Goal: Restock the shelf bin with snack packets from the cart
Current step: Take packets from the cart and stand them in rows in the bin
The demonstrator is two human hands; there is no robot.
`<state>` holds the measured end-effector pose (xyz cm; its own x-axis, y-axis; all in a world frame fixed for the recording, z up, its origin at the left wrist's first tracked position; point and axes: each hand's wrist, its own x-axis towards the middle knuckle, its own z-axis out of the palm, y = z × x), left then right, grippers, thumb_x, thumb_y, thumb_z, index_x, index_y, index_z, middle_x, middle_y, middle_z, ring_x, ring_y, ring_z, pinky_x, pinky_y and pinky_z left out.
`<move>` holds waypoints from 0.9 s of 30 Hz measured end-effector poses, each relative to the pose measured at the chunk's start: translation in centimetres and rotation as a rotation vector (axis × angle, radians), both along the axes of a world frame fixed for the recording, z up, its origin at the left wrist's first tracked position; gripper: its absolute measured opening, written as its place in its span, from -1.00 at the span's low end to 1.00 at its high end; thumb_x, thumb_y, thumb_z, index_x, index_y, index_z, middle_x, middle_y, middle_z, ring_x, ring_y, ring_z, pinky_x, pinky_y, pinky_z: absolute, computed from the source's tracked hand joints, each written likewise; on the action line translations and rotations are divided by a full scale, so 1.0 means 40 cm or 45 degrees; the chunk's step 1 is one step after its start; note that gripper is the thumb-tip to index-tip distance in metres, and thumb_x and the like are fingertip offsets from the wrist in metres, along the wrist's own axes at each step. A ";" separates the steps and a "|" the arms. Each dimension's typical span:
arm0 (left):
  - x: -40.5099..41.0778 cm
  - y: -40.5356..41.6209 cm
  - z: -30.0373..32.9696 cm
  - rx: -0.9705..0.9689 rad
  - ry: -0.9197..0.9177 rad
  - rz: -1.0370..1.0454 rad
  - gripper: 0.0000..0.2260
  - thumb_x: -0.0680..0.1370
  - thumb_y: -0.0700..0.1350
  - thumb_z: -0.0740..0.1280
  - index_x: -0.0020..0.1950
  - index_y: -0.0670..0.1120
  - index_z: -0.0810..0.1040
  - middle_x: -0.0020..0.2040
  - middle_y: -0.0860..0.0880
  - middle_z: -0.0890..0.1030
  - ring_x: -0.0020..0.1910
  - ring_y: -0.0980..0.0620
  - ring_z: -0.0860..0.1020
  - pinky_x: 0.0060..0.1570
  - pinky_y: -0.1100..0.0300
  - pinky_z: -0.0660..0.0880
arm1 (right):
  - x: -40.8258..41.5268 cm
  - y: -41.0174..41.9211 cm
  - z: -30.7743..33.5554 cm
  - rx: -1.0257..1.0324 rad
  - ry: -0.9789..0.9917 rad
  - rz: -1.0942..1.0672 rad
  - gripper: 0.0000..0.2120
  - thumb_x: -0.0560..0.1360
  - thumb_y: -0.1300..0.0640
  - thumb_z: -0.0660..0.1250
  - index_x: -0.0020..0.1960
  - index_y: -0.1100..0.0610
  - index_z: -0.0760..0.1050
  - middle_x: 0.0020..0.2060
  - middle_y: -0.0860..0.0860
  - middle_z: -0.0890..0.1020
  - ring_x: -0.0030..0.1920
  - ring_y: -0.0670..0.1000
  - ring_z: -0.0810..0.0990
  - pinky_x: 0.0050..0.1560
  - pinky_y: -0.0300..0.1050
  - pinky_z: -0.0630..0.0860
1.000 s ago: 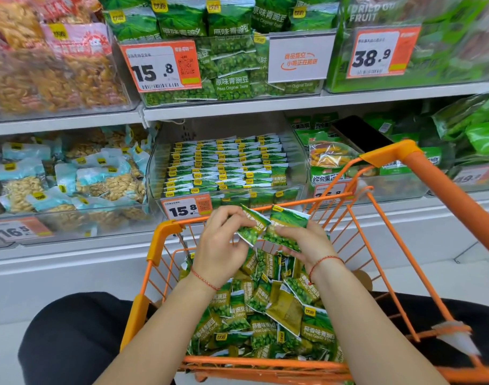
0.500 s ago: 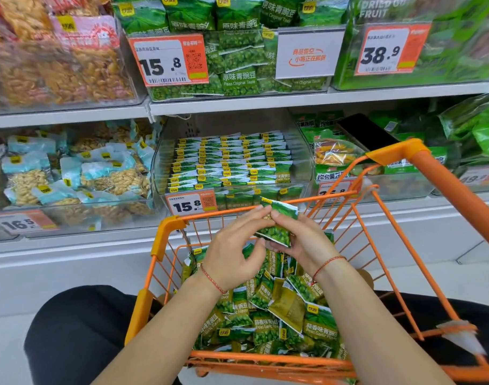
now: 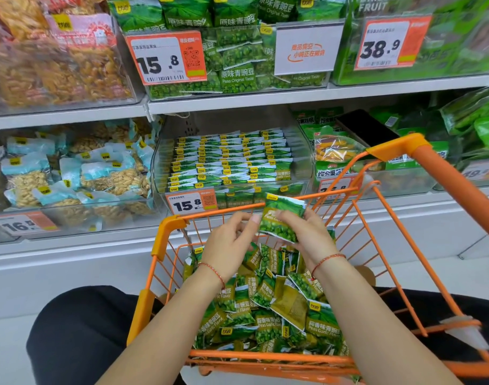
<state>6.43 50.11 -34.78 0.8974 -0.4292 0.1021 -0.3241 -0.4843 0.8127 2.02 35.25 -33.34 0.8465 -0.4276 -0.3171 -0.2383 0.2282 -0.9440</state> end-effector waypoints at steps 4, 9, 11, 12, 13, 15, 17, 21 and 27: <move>-0.004 -0.019 -0.033 0.677 0.060 -0.339 -0.66 0.60 0.13 0.16 0.24 -0.04 0.52 0.05 0.01 0.63 -0.01 0.01 0.59 0.02 0.12 0.54 | 0.002 -0.046 -0.002 0.287 -0.008 -0.335 -0.74 0.46 0.16 0.39 0.10 0.17 0.42 -0.08 0.10 0.58 -0.15 0.02 0.58 -0.21 -0.09 0.55; -0.058 -0.109 -0.055 1.274 0.108 -0.831 -0.31 0.49 0.26 0.29 0.45 -0.15 0.28 0.29 -0.13 0.48 0.21 -0.12 0.49 0.10 0.04 0.48 | 0.004 -0.046 -0.002 0.292 -0.034 -0.408 -0.71 0.41 0.11 0.43 0.07 0.13 0.43 -0.07 0.04 0.56 -0.08 0.03 0.58 -0.08 -0.01 0.58; -0.076 -0.140 -0.062 1.252 0.126 -0.798 -0.22 0.47 0.29 0.30 0.49 -0.16 0.17 0.41 -0.15 0.33 0.32 -0.16 0.39 0.17 0.01 0.44 | 0.003 -0.033 0.000 0.191 -0.030 -0.366 -0.44 0.26 -0.07 0.48 0.18 0.10 0.44 0.10 0.07 0.56 0.11 0.10 0.56 0.16 0.18 0.51; -0.085 -0.156 -0.068 1.232 0.195 -0.785 -0.23 0.48 0.29 0.26 0.49 -0.16 0.15 0.44 -0.15 0.28 0.36 -0.16 0.35 0.22 0.00 0.41 | 0.002 -0.033 0.002 0.171 -0.052 -0.351 -0.44 0.25 -0.07 0.48 0.18 0.09 0.44 0.12 0.08 0.56 0.14 0.11 0.54 0.21 0.21 0.48; -0.092 -0.169 -0.075 1.225 0.260 -0.773 -0.23 0.49 0.30 0.23 0.51 -0.17 0.12 0.48 -0.16 0.22 0.40 -0.17 0.30 0.27 -0.01 0.37 | 0.005 -0.033 0.001 0.159 -0.070 -0.340 -0.59 0.32 -0.01 0.47 0.10 0.07 0.45 0.05 0.06 0.57 0.10 0.10 0.55 0.22 0.22 0.47; -0.096 -0.182 -0.091 1.216 0.334 -0.722 -0.13 0.46 0.35 0.25 0.55 -0.15 0.02 0.52 -0.16 0.13 0.45 -0.17 0.23 0.34 -0.01 0.31 | 0.007 -0.036 -0.002 0.132 -0.099 -0.317 -0.73 0.44 0.11 0.41 0.08 0.09 0.40 -0.01 0.00 0.53 0.05 0.06 0.50 0.22 0.21 0.46; -0.082 -0.177 -0.101 1.150 0.387 -0.693 -0.10 0.43 0.29 0.36 0.55 -0.14 0.02 0.52 -0.15 0.16 0.45 -0.14 0.24 0.35 0.03 0.32 | 0.006 -0.039 -0.002 0.119 -0.101 -0.293 -0.51 0.47 0.11 0.39 0.33 0.14 0.31 0.13 -0.02 0.44 0.11 0.04 0.42 0.26 0.20 0.42; -0.044 -0.138 -0.109 1.025 0.554 -0.679 -0.20 0.43 0.11 0.46 0.51 -0.13 0.16 0.48 -0.11 0.27 0.42 -0.10 0.30 0.35 0.12 0.30 | 0.011 -0.039 -0.006 0.203 -0.066 -0.304 -0.25 0.45 0.06 0.41 0.50 0.18 0.11 0.41 0.09 0.29 0.34 0.11 0.34 0.30 0.21 0.39; 0.038 -0.066 -0.017 0.731 0.556 -0.523 -0.54 0.52 -0.15 0.38 0.38 -0.17 0.33 -0.06 -0.07 0.48 -0.23 0.04 0.47 -0.24 0.20 0.40 | 0.008 -0.039 -0.002 0.245 0.017 -0.325 -0.20 0.42 0.06 0.42 0.52 0.14 0.07 0.46 0.09 0.24 0.36 0.14 0.34 0.24 0.21 0.44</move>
